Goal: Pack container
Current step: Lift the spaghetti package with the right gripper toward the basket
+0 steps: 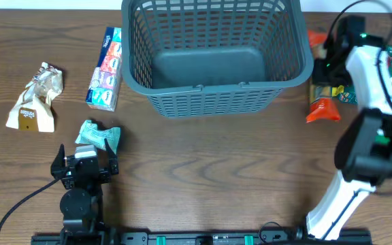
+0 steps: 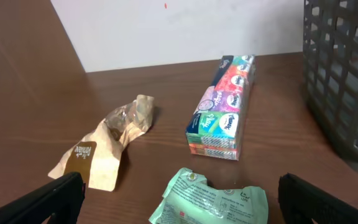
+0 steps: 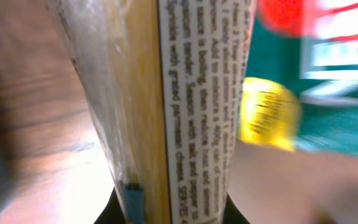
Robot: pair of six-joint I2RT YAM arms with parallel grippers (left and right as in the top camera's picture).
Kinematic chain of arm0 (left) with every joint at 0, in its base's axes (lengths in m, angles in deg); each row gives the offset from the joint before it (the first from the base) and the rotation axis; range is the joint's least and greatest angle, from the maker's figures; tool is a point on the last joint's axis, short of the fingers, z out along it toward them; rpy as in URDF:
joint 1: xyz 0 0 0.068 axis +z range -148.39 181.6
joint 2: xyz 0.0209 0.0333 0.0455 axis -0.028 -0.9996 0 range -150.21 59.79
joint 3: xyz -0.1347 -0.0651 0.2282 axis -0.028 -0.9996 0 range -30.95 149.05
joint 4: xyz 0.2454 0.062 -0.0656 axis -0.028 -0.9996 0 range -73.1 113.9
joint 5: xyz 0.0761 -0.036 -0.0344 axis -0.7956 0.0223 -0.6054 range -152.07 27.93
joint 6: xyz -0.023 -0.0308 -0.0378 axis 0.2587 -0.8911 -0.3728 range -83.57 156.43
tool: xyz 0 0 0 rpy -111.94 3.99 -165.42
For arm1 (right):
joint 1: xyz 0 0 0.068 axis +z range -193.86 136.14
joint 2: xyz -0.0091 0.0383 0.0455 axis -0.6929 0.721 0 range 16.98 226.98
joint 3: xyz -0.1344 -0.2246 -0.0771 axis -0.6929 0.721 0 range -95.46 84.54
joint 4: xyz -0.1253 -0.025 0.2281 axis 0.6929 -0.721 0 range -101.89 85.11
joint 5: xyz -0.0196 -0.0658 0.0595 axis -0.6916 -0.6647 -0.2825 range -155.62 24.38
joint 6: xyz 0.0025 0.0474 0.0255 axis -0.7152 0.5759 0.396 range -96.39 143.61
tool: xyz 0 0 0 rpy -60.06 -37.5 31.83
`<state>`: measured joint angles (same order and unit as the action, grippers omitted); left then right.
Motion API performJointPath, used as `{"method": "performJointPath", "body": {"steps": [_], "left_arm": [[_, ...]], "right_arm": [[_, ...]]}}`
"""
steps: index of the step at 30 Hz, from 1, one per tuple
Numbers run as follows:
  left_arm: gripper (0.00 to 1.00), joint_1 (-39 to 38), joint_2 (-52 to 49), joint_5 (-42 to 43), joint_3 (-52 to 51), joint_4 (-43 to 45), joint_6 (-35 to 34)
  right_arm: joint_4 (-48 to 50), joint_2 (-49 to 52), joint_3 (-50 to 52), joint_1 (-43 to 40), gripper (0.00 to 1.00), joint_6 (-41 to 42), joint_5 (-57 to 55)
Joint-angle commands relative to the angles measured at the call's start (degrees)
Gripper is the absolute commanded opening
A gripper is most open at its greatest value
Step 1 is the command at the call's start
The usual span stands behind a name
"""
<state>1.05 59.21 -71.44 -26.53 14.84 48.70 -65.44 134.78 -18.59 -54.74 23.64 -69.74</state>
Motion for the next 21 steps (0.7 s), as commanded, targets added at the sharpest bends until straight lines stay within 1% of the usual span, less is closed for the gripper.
{"method": "performJointPath", "body": {"steps": [1, 13, 16, 21], "left_arm": [[0.99, -0.17, 0.35, -0.07, -1.42, -0.68, 0.59], [0.99, -0.17, 0.35, -0.07, -1.42, -0.68, 0.59], [0.99, -0.17, 0.35, -0.07, -1.42, -0.68, 0.59], [0.98, -0.17, 0.35, -0.07, -1.42, -0.68, 0.59]], "right_arm": [[-0.28, -11.13, -4.72, -1.01, 0.01, 1.68, -3.21], [-2.25, -30.97, -6.05, -0.52, 0.01, 1.60, -3.39], [-1.92, -33.90, -6.75, 1.79, 0.01, -1.29, -3.23], [-2.67, -34.16, -13.64, 9.05, 0.01, -3.58, -3.41]]}}
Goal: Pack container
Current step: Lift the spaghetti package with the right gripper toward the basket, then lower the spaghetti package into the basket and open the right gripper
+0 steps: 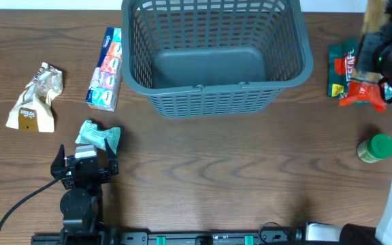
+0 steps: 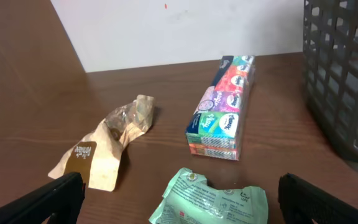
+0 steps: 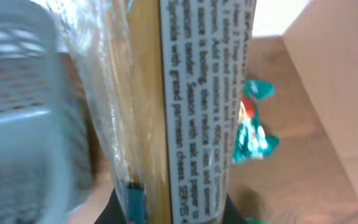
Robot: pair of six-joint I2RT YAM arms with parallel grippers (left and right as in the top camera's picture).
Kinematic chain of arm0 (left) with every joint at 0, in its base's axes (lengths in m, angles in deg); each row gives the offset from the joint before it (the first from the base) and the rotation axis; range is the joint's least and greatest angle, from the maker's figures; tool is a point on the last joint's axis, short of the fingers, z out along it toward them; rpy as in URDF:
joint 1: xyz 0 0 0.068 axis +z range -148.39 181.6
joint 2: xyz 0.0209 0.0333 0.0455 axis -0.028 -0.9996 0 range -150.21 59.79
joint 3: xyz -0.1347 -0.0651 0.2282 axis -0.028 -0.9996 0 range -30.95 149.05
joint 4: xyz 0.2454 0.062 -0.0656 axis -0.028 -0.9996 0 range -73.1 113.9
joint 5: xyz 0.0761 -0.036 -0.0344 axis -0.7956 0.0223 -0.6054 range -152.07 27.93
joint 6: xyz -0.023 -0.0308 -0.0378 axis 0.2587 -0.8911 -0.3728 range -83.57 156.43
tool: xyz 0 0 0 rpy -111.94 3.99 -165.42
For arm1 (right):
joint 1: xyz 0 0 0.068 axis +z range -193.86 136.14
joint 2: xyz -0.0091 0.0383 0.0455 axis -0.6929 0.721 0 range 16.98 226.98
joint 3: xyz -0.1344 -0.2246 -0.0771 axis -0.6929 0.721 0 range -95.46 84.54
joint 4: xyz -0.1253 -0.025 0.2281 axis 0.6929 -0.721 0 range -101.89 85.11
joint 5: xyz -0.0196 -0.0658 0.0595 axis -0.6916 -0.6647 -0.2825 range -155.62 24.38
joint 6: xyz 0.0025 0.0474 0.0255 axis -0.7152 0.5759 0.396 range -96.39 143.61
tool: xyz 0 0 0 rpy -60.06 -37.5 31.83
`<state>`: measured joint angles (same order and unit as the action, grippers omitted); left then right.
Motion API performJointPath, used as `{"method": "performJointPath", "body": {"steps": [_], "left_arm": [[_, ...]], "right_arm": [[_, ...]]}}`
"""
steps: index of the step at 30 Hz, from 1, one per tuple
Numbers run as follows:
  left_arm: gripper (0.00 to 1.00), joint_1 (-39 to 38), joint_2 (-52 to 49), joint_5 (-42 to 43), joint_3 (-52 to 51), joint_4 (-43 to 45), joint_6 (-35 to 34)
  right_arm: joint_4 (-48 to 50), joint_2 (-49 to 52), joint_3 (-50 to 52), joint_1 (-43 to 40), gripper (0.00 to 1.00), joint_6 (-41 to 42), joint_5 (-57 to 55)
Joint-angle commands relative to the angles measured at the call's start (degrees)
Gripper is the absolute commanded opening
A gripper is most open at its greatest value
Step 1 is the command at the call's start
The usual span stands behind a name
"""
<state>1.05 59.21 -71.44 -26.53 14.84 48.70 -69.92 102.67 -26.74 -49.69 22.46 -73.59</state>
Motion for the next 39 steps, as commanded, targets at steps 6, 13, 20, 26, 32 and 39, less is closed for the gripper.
{"method": "performJointPath", "body": {"steps": [6, 13, 20, 26, 32, 39], "left_arm": [[0.99, -0.17, 0.35, -0.07, -1.42, -0.68, 0.59], [0.98, -0.17, 0.35, -0.07, -1.42, -0.68, 0.59], [0.98, -0.17, 0.35, -0.07, -1.42, -0.68, 0.59], [0.99, -0.17, 0.35, -0.07, -1.42, -0.68, 0.59], [0.98, -0.17, 0.35, -0.07, -1.42, -0.68, 0.59], [0.99, -0.17, 0.35, -0.07, -1.42, -0.68, 0.59]], "right_arm": [[3.34, -0.24, -13.46, 11.76, 0.01, -6.14, 0.92], [6.43, 5.46, -17.31, 22.10, 0.01, -20.41, 0.90], [12.92, 13.57, -17.31, 26.99, 0.01, -30.23, 0.94], [13.55, 18.43, -17.31, 27.52, 0.01, -42.77, 8.85], [9.79, 22.29, -17.29, 27.39, 0.01, -54.38, 15.58], [1.55, 26.69, -17.27, 27.21, 0.01, -57.86, 21.11]]}}
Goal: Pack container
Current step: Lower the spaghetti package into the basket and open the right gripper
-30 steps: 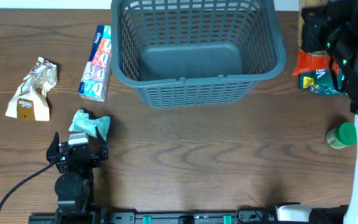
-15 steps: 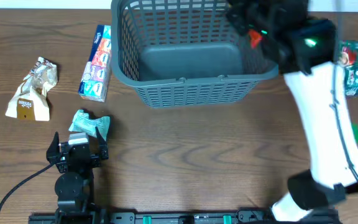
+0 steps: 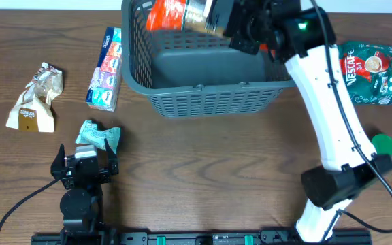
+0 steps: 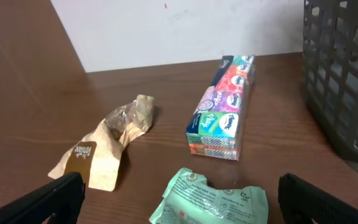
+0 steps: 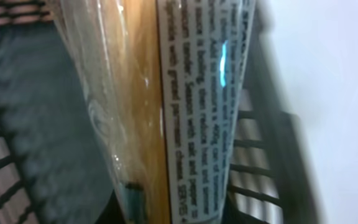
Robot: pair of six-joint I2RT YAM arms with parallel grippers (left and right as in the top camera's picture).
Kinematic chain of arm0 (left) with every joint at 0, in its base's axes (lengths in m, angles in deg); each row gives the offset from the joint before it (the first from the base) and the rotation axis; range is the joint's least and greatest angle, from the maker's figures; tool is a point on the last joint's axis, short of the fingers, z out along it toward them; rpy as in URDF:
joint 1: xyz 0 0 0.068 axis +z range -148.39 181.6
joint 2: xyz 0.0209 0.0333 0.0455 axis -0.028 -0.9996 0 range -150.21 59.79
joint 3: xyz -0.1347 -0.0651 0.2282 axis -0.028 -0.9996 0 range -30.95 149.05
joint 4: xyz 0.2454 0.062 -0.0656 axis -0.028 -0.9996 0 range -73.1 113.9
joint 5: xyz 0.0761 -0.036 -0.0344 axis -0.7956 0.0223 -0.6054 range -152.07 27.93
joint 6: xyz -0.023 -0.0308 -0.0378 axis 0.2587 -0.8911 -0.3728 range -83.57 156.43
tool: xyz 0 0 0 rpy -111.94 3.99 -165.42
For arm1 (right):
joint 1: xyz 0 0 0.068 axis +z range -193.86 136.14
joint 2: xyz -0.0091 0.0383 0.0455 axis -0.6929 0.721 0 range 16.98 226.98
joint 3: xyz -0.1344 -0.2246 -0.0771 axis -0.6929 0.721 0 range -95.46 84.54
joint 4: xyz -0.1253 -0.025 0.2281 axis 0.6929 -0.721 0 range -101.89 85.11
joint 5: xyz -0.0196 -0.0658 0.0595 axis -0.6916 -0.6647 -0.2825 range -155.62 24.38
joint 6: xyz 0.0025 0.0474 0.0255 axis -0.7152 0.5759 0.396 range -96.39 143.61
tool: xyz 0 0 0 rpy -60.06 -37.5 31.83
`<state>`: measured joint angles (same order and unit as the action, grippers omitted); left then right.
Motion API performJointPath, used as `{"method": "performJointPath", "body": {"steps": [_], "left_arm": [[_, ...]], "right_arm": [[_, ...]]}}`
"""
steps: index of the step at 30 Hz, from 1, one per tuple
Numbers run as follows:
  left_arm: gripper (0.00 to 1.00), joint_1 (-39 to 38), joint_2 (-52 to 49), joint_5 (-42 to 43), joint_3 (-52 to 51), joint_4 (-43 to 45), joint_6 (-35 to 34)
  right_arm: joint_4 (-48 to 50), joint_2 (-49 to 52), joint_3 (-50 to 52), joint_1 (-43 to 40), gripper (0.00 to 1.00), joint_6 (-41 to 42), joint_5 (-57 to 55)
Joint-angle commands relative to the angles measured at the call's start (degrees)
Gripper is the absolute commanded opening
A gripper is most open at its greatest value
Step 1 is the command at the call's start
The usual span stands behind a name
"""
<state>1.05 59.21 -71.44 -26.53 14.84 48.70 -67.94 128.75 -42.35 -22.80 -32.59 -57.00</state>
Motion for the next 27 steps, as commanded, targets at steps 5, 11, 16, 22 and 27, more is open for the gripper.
{"method": "performJointPath", "body": {"steps": [5, 11, 16, 22, 27], "left_arm": [[0.99, -0.17, 0.35, -0.07, -1.42, -0.68, 0.57], [0.99, -0.17, 0.35, -0.07, -1.42, -0.68, 0.59], [0.99, -0.17, 0.35, -0.07, -1.42, -0.68, 0.59], [0.98, -0.17, 0.35, -0.07, -1.42, -0.68, 0.59], [0.98, -0.17, 0.35, -0.07, -1.42, -0.68, 0.59]], "right_arm": [[-5.90, 3.85, -1.66, -0.81, 0.01, -3.04, 4.35], [-7.39, 6.43, -1.42, -2.97, 0.01, -3.26, 4.37], [-8.79, 7.43, -0.68, -3.74, 0.01, -3.28, 4.55], [-9.55, 7.52, -0.44, -3.21, 0.01, -5.49, 5.20], [-10.08, 7.52, -0.44, -1.81, 0.01, -7.56, 6.43]]}}
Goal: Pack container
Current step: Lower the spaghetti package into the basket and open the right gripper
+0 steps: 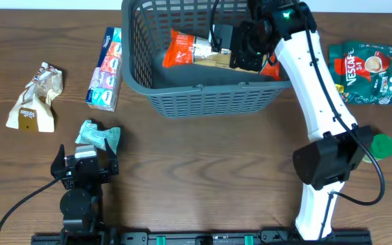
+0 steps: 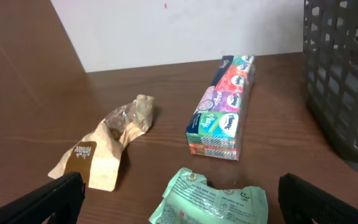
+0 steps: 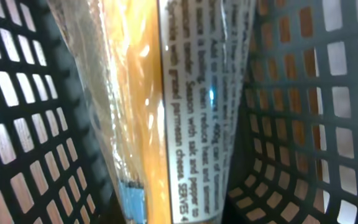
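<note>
The grey mesh basket (image 1: pixel 209 99) stands at the back middle of the table. My right gripper (image 1: pixel 240 46) reaches into it, shut on a long pasta packet (image 1: pixel 190 52) with an orange-red end, which lies low across the inside. The right wrist view shows the packet (image 3: pixel 166 106), clear film and a white printed label, running up from the gripper (image 3: pixel 169 211) with the basket's mesh wall (image 3: pixel 303 124) on both sides. My left gripper (image 1: pixel 85 165) rests open at the front left, its fingers (image 2: pixel 55 196) either side of a crumpled green pouch (image 2: pixel 213 199).
Left of the basket lie a colourful tissue pack (image 1: pixel 105 68), a brown paper packet (image 1: pixel 36 99) and the green pouch (image 1: pixel 99 136). At the right are a green and red coffee bag (image 1: pixel 366 64) and a green-lidded jar (image 1: pixel 380 145).
My right gripper, still shut on the pasta packet, has come down from above the basket's back rim; the packet now sits low inside the basket. The left arm has not moved.
My right gripper was shut on the pasta packet among the items right of the basket. Then it held the packet up at the far right, then over the basket's back rim, and now down inside the basket. The left gripper stayed open and still.
</note>
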Robot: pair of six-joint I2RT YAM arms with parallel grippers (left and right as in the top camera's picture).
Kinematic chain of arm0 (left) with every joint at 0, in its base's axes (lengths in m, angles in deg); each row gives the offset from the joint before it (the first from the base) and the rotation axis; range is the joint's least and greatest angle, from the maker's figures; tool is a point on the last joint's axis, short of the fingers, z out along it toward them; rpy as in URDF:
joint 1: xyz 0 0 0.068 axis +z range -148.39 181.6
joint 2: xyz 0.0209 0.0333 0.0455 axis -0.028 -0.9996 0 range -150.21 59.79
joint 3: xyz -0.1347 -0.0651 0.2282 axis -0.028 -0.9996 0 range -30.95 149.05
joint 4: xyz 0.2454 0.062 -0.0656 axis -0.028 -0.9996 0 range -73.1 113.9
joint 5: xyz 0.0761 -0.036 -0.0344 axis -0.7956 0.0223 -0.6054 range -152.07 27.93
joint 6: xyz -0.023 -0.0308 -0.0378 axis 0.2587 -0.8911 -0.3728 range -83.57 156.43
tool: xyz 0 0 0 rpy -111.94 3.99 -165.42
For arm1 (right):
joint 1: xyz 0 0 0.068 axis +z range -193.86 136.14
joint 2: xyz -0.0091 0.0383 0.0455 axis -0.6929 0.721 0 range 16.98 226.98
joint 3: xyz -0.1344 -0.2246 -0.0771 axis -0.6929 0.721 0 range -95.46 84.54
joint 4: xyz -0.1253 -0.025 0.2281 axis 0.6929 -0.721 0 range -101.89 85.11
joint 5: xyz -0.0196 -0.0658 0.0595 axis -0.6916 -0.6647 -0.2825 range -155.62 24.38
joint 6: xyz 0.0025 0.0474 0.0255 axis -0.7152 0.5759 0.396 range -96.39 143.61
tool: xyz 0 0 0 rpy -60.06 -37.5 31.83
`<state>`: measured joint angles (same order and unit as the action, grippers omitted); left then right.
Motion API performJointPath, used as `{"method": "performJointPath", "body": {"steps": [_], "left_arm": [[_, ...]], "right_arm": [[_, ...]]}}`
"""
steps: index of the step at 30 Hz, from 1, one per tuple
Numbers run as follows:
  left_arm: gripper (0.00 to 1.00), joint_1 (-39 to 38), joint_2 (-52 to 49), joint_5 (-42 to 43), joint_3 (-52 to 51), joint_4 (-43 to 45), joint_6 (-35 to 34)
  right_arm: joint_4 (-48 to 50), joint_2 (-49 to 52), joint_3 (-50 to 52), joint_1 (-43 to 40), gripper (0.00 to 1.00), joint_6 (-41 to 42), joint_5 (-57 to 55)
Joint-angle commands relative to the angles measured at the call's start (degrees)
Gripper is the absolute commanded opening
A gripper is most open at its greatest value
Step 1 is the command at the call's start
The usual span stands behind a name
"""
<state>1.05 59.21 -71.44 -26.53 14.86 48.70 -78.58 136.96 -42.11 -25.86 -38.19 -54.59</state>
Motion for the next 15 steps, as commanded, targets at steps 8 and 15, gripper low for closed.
{"method": "performJointPath", "body": {"steps": [8, 15], "left_arm": [[0.99, -0.17, 0.35, -0.07, -1.42, -0.70, 0.57], [0.99, -0.17, 0.35, -0.07, -1.42, -0.70, 0.59]], "right_arm": [[0.57, -0.70, -0.68, 2.80, 0.01, -2.60, 4.07], [0.83, -0.70, -0.68, 3.08, 0.06, -2.51, 4.02]]}}
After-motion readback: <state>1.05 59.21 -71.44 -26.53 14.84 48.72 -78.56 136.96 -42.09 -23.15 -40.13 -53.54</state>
